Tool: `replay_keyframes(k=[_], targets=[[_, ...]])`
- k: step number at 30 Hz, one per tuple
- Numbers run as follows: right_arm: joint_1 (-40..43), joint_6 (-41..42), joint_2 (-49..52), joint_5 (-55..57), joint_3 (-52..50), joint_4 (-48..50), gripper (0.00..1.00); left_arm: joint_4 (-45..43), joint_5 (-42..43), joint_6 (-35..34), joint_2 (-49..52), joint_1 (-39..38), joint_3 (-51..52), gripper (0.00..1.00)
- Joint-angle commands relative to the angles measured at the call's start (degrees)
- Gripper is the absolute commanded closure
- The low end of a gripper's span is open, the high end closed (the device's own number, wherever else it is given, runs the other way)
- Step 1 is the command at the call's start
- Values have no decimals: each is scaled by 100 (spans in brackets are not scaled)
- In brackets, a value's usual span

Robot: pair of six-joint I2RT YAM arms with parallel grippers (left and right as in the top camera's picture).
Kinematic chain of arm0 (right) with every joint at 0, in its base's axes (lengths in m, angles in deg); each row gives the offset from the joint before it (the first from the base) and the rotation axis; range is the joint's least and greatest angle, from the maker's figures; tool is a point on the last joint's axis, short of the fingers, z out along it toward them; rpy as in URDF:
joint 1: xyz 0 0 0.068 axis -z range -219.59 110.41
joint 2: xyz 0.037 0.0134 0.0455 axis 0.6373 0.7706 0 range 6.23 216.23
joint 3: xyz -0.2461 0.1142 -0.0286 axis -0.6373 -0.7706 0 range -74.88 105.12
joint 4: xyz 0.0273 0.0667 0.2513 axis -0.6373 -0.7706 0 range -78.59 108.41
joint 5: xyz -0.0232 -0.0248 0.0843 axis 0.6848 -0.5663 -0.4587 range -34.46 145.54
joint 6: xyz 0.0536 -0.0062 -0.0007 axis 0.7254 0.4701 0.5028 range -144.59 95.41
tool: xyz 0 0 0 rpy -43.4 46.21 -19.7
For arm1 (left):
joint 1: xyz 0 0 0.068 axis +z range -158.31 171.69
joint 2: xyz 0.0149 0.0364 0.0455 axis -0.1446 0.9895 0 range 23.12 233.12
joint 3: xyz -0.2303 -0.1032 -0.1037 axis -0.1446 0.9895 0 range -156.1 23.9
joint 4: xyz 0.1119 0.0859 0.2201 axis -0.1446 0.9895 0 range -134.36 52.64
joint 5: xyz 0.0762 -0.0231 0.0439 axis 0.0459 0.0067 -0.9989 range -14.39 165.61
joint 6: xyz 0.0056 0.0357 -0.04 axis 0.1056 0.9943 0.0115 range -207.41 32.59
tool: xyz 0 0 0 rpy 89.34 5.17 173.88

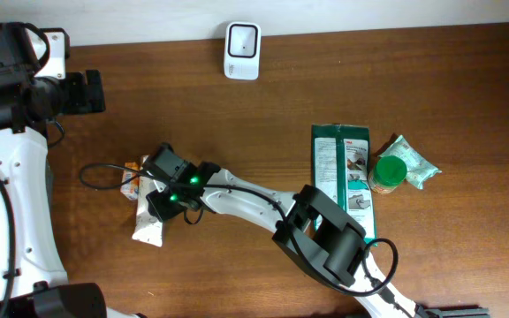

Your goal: Scan the item barcode

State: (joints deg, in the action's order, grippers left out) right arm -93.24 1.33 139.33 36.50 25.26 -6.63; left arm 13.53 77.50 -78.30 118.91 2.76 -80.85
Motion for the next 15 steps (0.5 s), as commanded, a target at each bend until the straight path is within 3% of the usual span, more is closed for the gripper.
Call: replay_keyframes(k=[1,3,6,8,11,15], targets=[[214,4,20,238,15,-186,96,13,-22,-90,-72,46,-68,1],[509,-363,-356,219,17,-708,96,13,-22,-90,-72,46,-68,1],[981,-1707,-1047,240,17,-1886,96,13,-22,-90,-72,46,-66,1],[1215,-2170,-1331,938,17,-2717,96,13,-22,-90,-72,46,-66,1],[1279,-2271,-1296,1834,13,-3204,96,13,-22,-90,-72,46,-68,1],[1161,-2264,-1054,1681,-44,-3287,94,13,-22,-90,-72,46,-66,1]])
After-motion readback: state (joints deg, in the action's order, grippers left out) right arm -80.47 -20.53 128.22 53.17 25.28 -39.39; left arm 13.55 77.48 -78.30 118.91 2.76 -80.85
